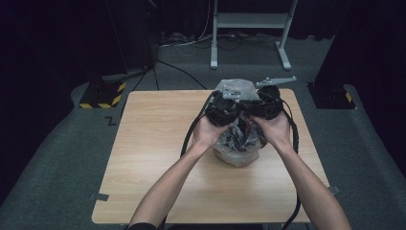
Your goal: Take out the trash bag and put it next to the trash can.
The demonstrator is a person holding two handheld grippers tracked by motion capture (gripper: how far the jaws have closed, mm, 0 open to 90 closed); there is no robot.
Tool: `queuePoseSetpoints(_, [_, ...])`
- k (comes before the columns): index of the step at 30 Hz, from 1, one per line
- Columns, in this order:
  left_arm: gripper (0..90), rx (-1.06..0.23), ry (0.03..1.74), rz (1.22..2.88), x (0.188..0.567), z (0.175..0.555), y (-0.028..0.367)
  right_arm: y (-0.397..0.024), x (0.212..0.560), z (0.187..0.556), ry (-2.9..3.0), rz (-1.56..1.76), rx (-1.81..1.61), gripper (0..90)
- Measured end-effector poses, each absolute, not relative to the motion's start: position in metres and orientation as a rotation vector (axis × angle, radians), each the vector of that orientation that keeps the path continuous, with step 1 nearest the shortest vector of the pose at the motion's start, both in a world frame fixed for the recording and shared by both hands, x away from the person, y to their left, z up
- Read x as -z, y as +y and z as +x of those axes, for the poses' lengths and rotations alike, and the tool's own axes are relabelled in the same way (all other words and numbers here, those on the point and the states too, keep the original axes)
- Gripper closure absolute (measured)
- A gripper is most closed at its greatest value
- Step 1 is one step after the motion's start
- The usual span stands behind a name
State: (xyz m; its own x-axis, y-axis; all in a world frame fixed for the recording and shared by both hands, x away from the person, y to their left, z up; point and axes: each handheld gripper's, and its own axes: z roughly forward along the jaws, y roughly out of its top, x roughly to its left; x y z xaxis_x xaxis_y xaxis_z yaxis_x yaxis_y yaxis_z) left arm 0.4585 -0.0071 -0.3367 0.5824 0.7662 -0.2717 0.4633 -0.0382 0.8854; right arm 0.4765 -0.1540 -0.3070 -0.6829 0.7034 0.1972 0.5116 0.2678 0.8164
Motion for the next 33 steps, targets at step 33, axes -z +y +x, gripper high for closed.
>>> queuePoseSetpoints(33, [89.8,-0.302,1.032,1.601,0.306,0.463,0.006,-0.245,0.330,0.451,1.995,1.257,-1.393,41.9])
